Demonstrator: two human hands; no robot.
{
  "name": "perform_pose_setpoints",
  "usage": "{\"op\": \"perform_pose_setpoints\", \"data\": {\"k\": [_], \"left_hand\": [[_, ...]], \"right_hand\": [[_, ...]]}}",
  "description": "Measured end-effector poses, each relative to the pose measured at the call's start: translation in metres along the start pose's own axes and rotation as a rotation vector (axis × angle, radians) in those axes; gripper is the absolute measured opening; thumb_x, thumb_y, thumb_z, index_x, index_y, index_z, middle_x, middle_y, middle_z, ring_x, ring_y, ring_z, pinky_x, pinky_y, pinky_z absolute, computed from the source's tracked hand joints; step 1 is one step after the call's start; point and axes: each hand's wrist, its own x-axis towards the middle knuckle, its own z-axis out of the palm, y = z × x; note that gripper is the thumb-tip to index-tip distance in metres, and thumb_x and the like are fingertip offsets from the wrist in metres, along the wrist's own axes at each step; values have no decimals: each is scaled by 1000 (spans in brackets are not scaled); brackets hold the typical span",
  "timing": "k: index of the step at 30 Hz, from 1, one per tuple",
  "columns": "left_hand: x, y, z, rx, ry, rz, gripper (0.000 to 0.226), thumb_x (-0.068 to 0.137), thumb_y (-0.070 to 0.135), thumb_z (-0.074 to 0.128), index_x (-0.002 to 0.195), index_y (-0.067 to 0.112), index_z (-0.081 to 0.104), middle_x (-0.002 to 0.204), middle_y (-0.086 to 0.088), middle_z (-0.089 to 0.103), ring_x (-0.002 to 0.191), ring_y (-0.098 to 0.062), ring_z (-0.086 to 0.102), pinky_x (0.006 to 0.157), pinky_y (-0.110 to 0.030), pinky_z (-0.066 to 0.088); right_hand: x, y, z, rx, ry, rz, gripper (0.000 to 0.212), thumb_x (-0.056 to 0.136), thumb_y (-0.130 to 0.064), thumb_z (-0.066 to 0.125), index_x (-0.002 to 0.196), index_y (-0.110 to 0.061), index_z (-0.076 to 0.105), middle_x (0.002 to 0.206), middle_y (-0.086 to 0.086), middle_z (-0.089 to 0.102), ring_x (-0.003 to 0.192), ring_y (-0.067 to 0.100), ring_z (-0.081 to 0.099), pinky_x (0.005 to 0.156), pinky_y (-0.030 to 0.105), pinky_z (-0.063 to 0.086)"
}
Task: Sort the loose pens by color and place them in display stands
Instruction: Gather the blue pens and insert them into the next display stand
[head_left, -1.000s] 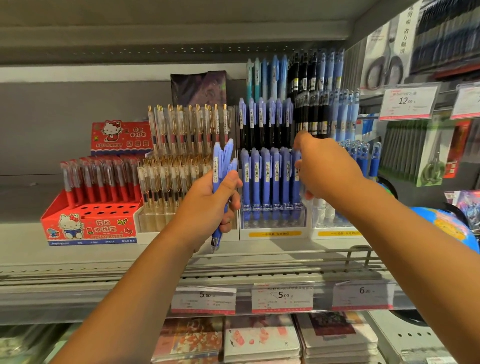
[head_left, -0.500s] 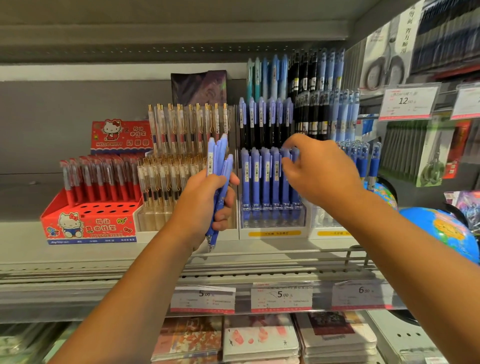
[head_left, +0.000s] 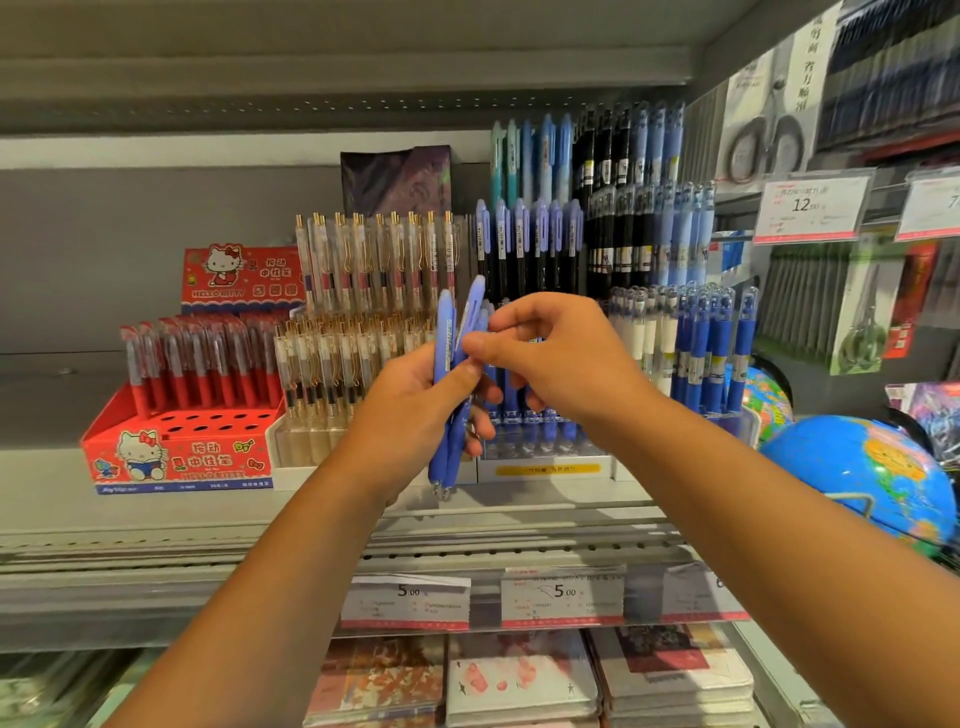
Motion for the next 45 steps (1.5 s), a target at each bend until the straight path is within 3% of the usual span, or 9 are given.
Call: {"op": "perform_pose_setpoints", "data": {"k": [5, 9, 14, 23, 26, 30, 39, 41, 45], "left_hand": [[0, 1, 3, -25, -6, -40, 20, 98, 23, 51, 112, 25, 64, 86, -9, 71, 67, -26, 67, 60, -35, 59], [1, 2, 4, -35, 44, -67, 21, 102, 20, 45, 114, 15, 62, 88, -9, 73, 76, -29, 71, 63, -34, 60], [3, 3, 2, -79, 154, -45, 21, 103, 20, 43, 103, 13, 62, 90, -9, 72, 83, -28, 72, 68, -40, 62], [3, 5, -1, -85, 269, -49, 21, 104, 21, 43, 100, 12, 62, 71, -6, 65, 66, -23, 68, 56, -41, 61], [3, 3, -1, -17, 286, -33, 21, 104, 20, 44, 99, 13, 64, 66, -2, 62, 46, -16, 52, 41, -28, 47], [4, 1, -2, -40, 246, -67, 23, 104, 21, 45, 97, 18, 66, 61, 1, 52, 40, -10, 30, 39, -21, 24], [4, 1, -4, -110, 200, -90, 27, 101, 19, 42, 93, 18, 67, 59, 0, 45, 39, -11, 27, 40, -21, 18], [5, 0, -4, -98, 209, -93, 27, 101, 21, 41, 95, 18, 67, 58, -1, 47, 39, -12, 27, 41, -23, 18], [5, 0, -4, -86, 212, -85, 24, 102, 24, 40, 101, 20, 64, 58, -2, 52, 38, -12, 28, 39, -21, 21]], "right_hand": [[0, 4, -3, 65, -16, 20, 9, 84, -15, 77, 82, -11, 69, 54, -12, 61, 46, -2, 54, 42, 9, 38], [1, 9, -8, 83, -30, 71, 7, 87, -17, 73, 89, -12, 68, 77, 5, 66, 65, 10, 62, 49, 20, 46], [7, 8, -13, 225, 37, 68, 4, 93, -5, 63, 94, -5, 67, 81, 7, 73, 71, 16, 70, 64, 31, 60], [23, 12, -30, 153, 286, -139, 15, 98, -5, 55, 106, -15, 64, 98, 5, 70, 86, 15, 70, 68, 24, 58], [26, 18, -29, 82, 275, -145, 17, 99, -6, 54, 111, -13, 62, 102, 6, 68, 90, 17, 69, 69, 22, 58], [26, 24, -21, -59, 219, -175, 23, 99, -7, 54, 120, -15, 57, 102, 8, 67, 88, 17, 68, 67, 25, 59], [23, 26, -5, -398, 74, -321, 20, 94, -10, 63, 113, -17, 61, 93, -15, 58, 80, 22, 64, 77, 40, 57], [25, 24, -5, -413, 64, -330, 20, 94, -11, 64, 113, -18, 61, 92, -15, 57, 79, 16, 64, 77, 37, 56], [27, 22, -4, -481, 64, -358, 20, 92, -13, 66, 110, -21, 62, 86, -20, 56, 74, -11, 56, 67, 6, 45]]}}
